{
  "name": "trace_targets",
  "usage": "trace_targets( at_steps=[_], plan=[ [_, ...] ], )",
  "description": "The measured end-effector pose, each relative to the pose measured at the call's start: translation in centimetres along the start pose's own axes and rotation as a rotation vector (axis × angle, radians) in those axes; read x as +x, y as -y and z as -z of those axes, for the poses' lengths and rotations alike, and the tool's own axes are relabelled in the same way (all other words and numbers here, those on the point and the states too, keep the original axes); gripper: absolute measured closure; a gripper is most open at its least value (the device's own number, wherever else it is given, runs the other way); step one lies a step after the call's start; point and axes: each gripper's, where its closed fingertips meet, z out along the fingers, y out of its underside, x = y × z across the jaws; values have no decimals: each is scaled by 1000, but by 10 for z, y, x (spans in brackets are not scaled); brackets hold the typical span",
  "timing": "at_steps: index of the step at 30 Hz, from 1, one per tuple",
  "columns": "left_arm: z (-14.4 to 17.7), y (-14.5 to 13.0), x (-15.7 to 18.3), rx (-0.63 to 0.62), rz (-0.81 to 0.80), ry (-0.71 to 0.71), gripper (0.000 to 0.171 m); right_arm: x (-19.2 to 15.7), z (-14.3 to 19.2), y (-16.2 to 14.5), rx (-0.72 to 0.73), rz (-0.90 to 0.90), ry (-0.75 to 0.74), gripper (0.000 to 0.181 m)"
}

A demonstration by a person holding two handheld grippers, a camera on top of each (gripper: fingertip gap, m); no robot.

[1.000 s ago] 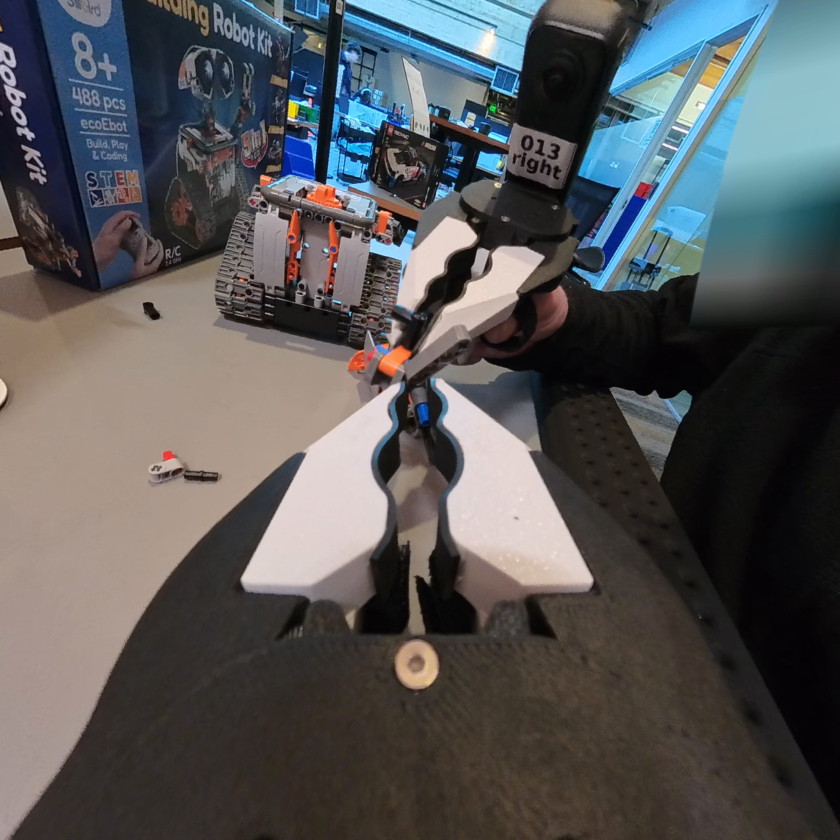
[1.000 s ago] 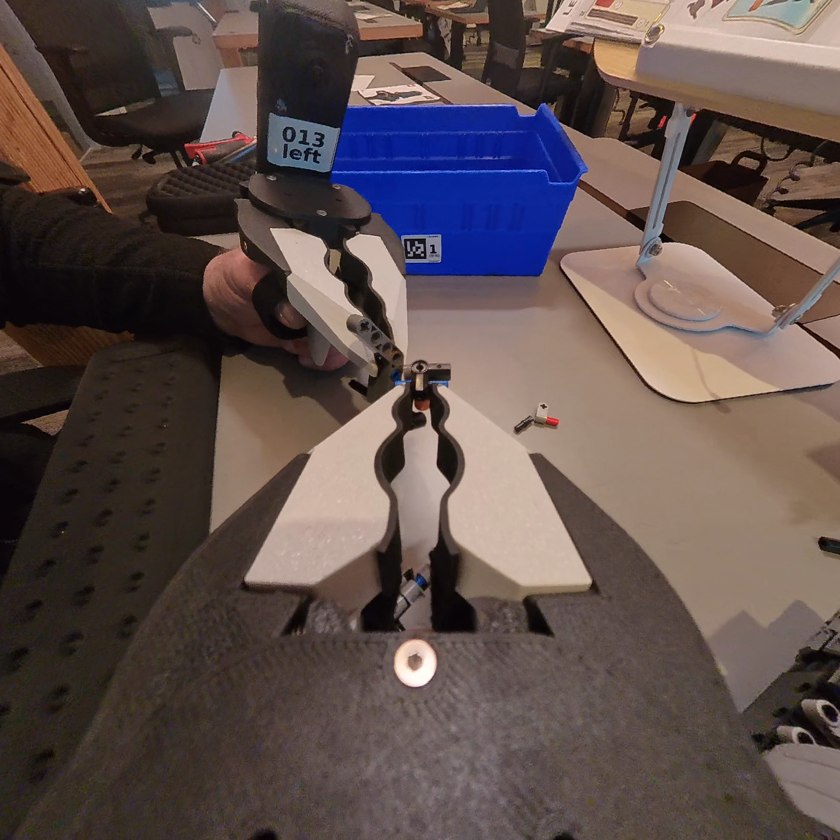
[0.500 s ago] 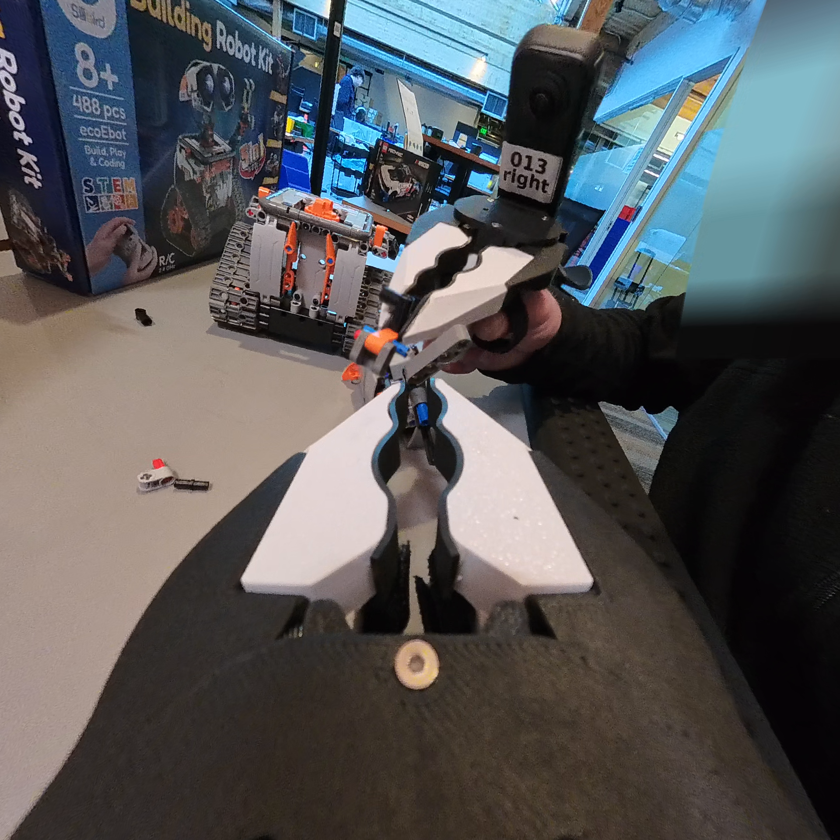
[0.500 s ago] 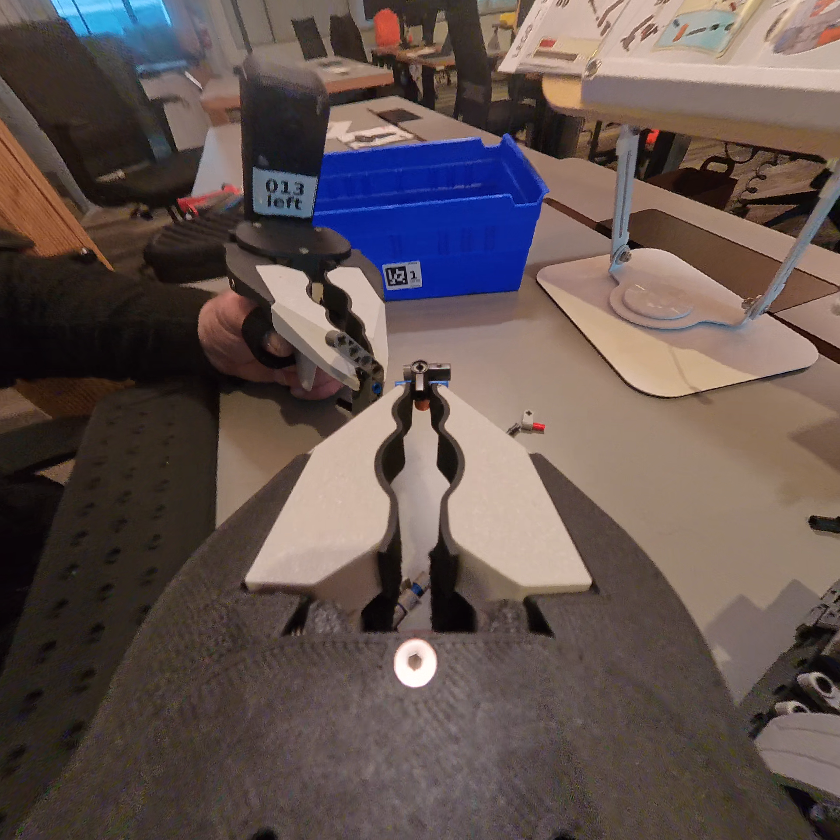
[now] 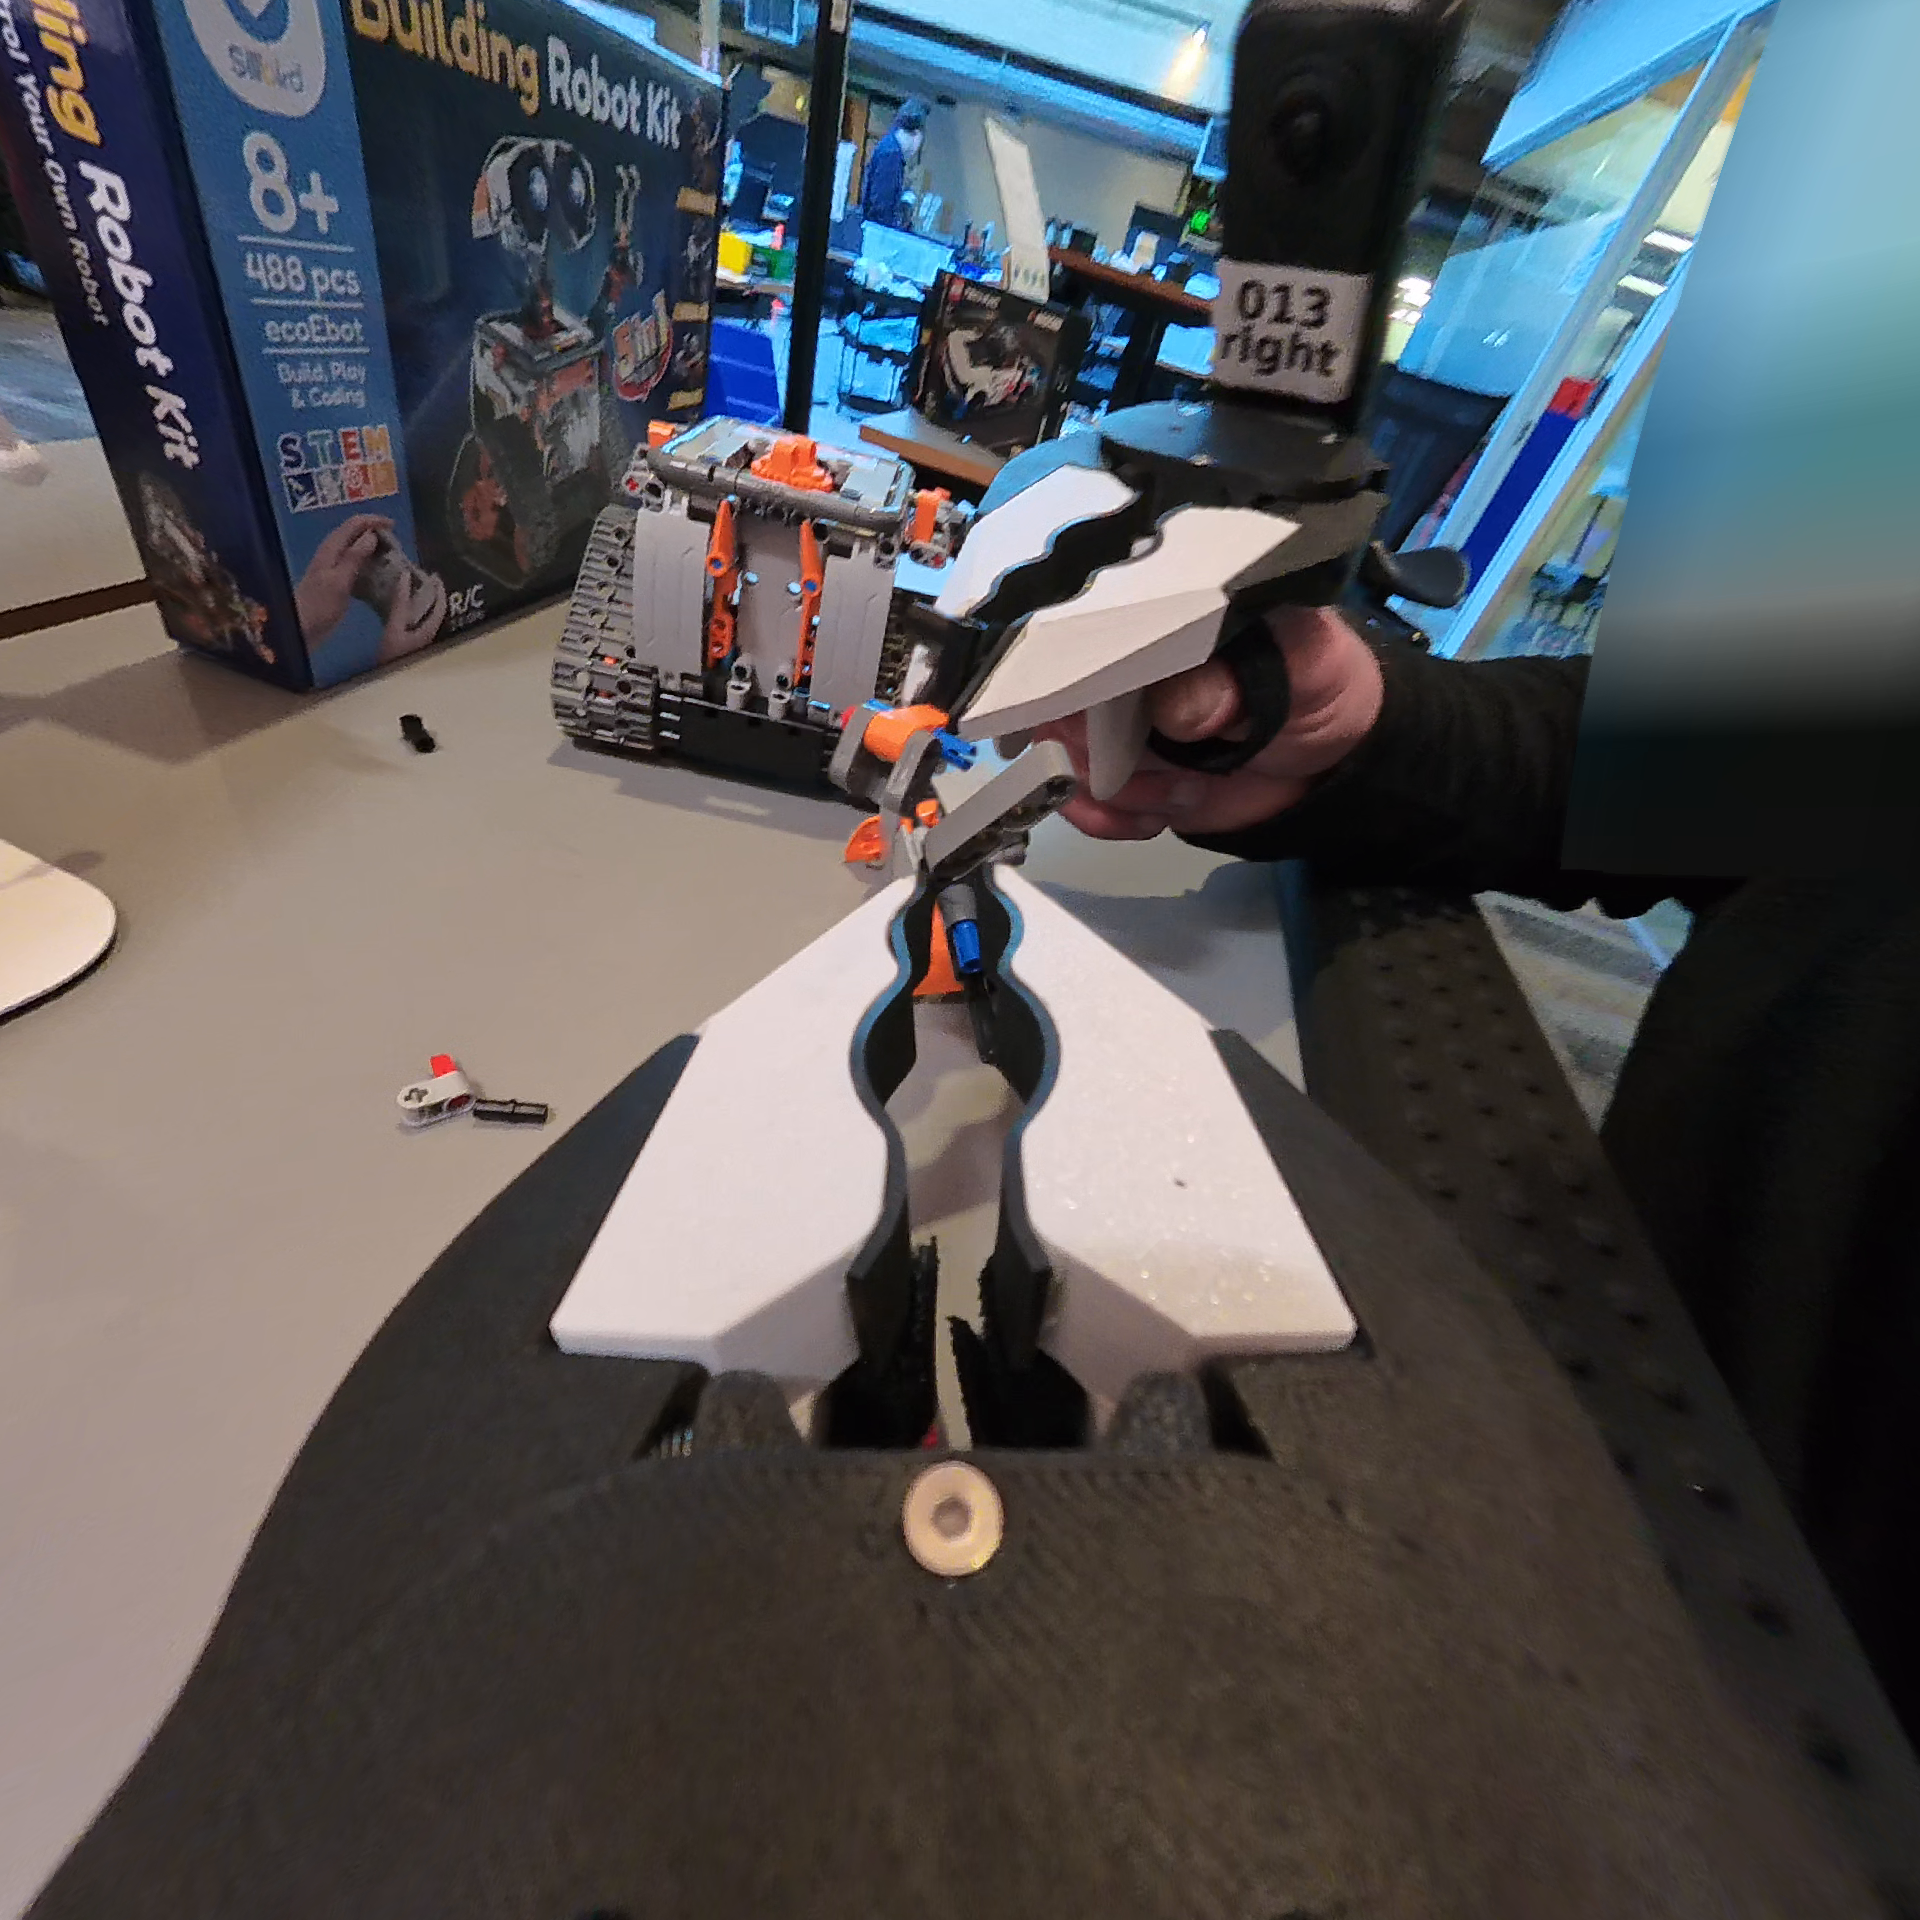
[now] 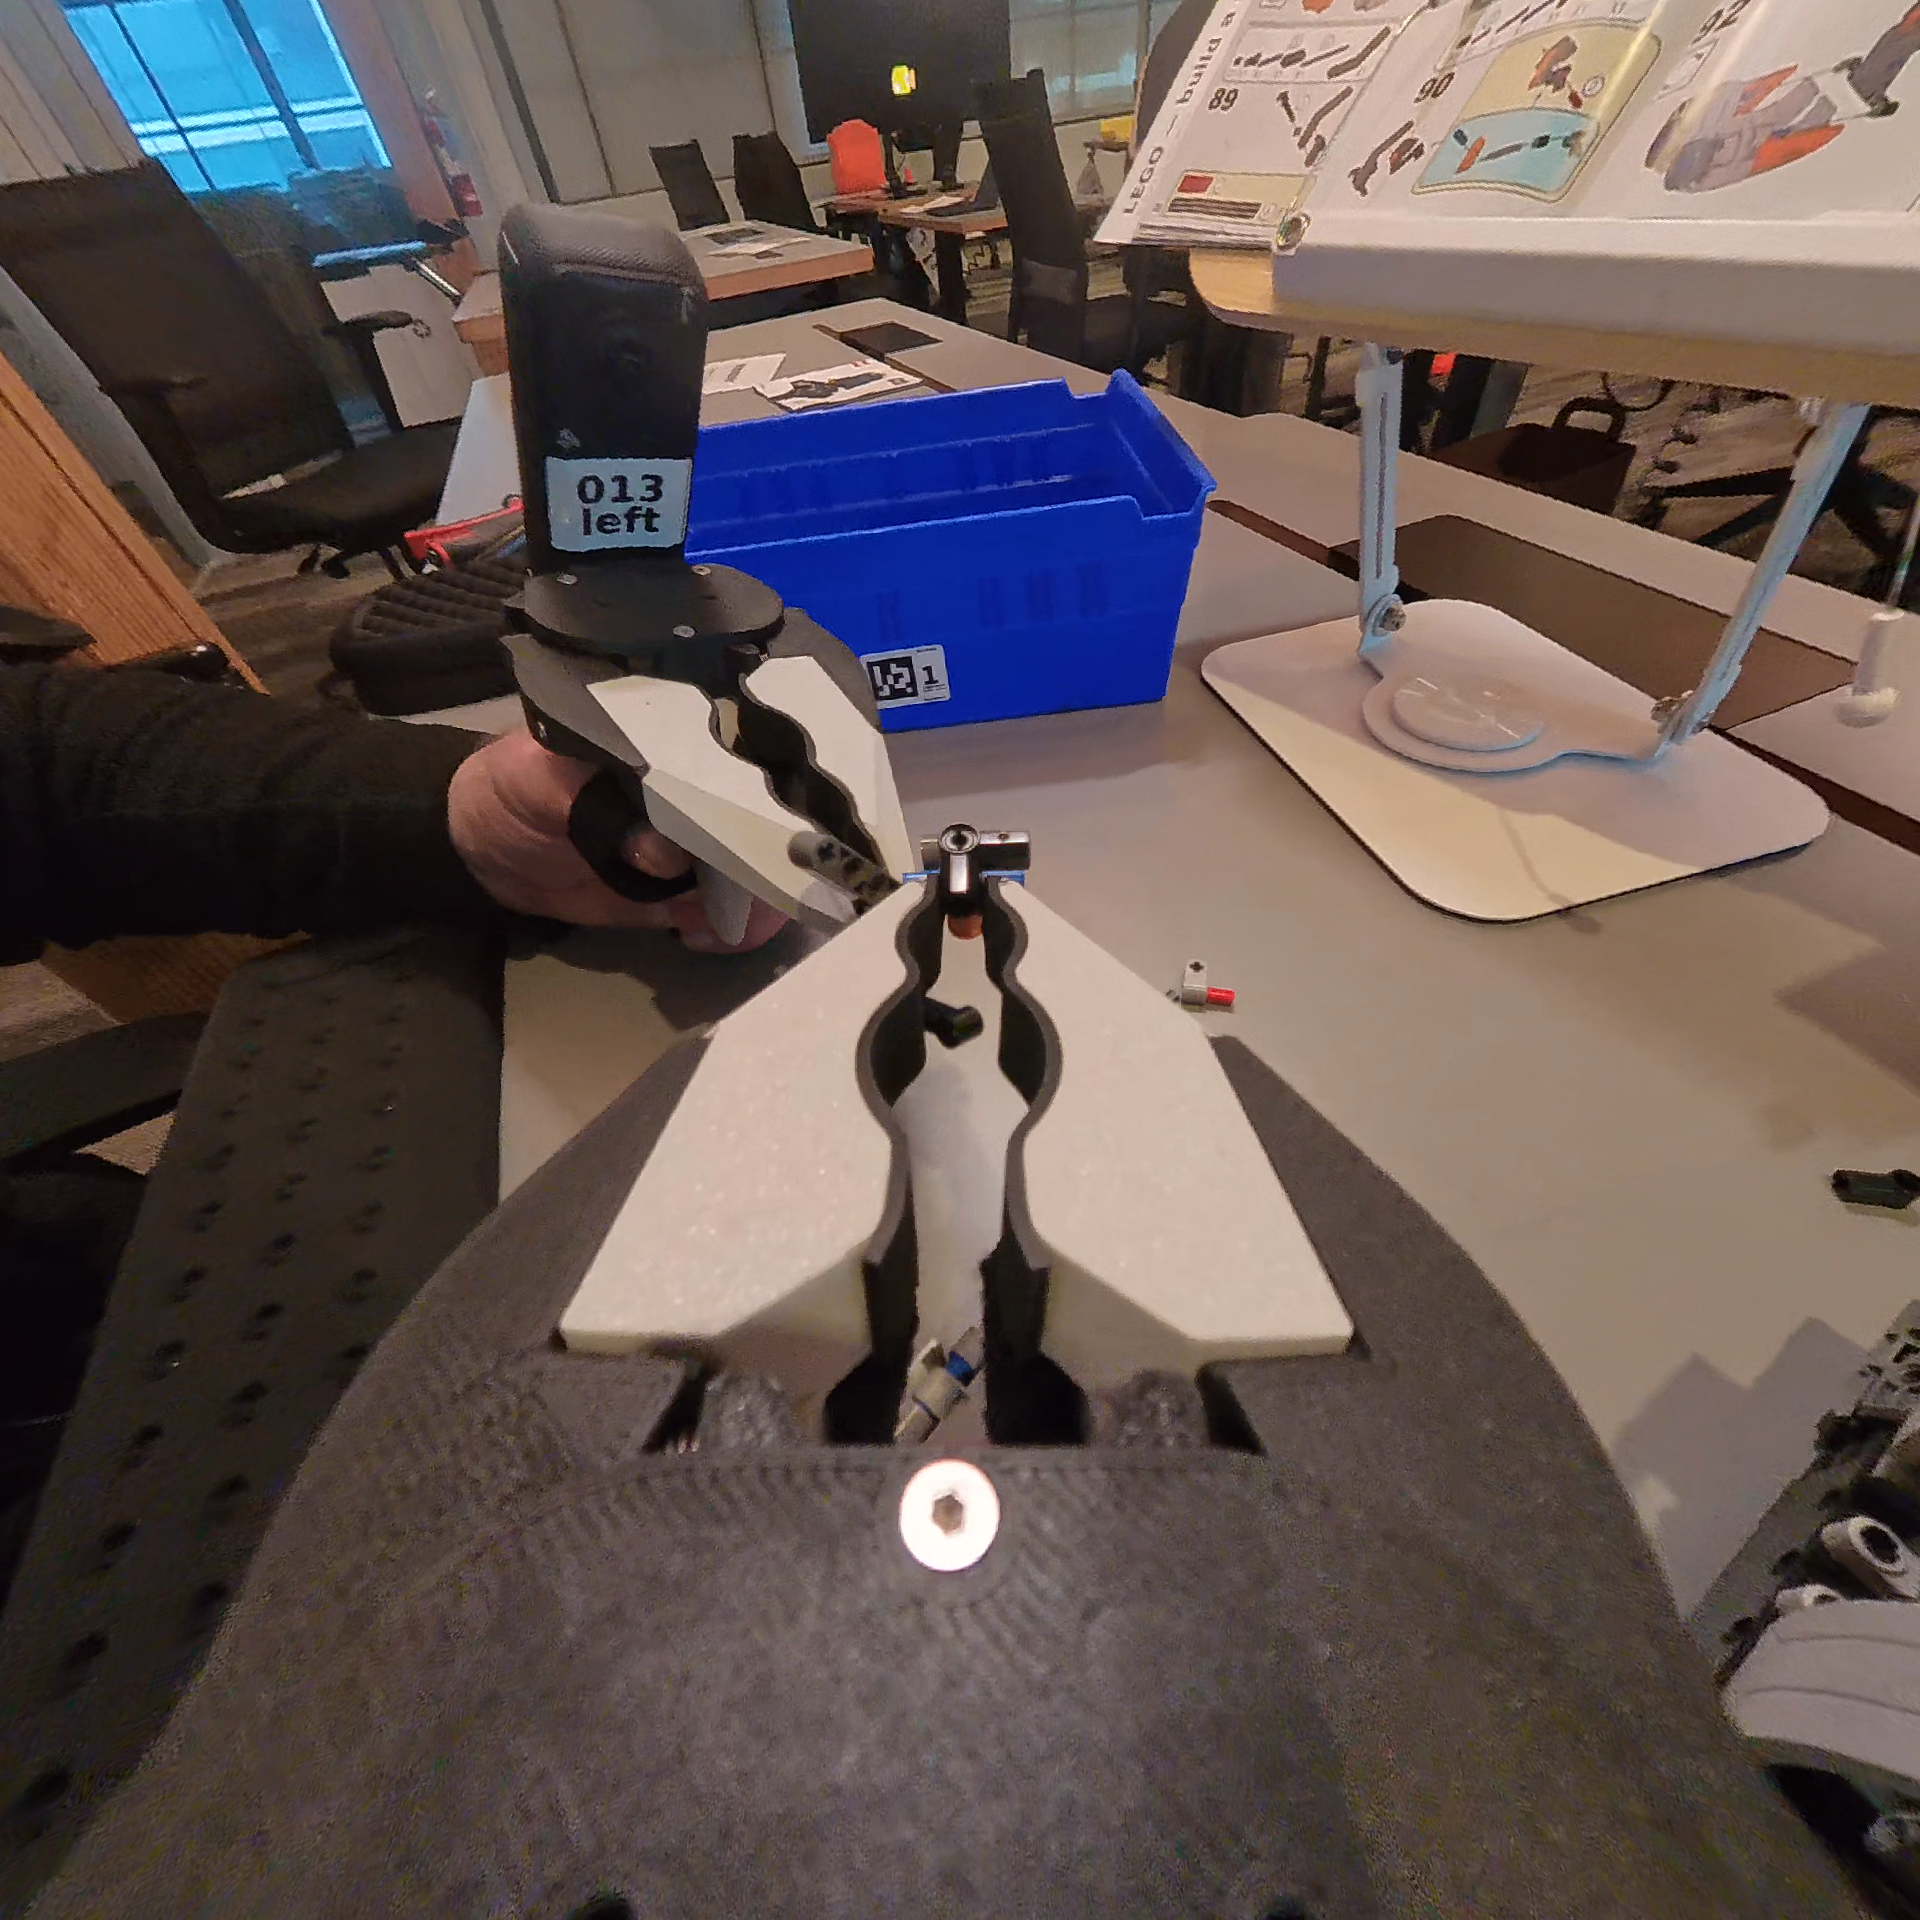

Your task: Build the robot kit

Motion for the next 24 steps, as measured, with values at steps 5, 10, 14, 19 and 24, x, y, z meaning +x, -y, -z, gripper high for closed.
trace_targets(
  at_steps=[5,10,14,19,24],
  plan=[
    [-3,0,-4,1,17,14,165,-2,-4,-3,-28,103,-65,176],
    [-3,6,-1,39,25,-24,165,-4,-2,3,-6,140,-98,176],
    [-4,8,1,52,39,-47,165,-5,-2,4,-7,156,-110,176],
    [-4,10,2,70,57,-67,165,-5,-1,6,-12,208,-140,176],
    [-5,11,0,69,60,-47,165,-4,-2,8,-10,250,-185,176]
  ],
)
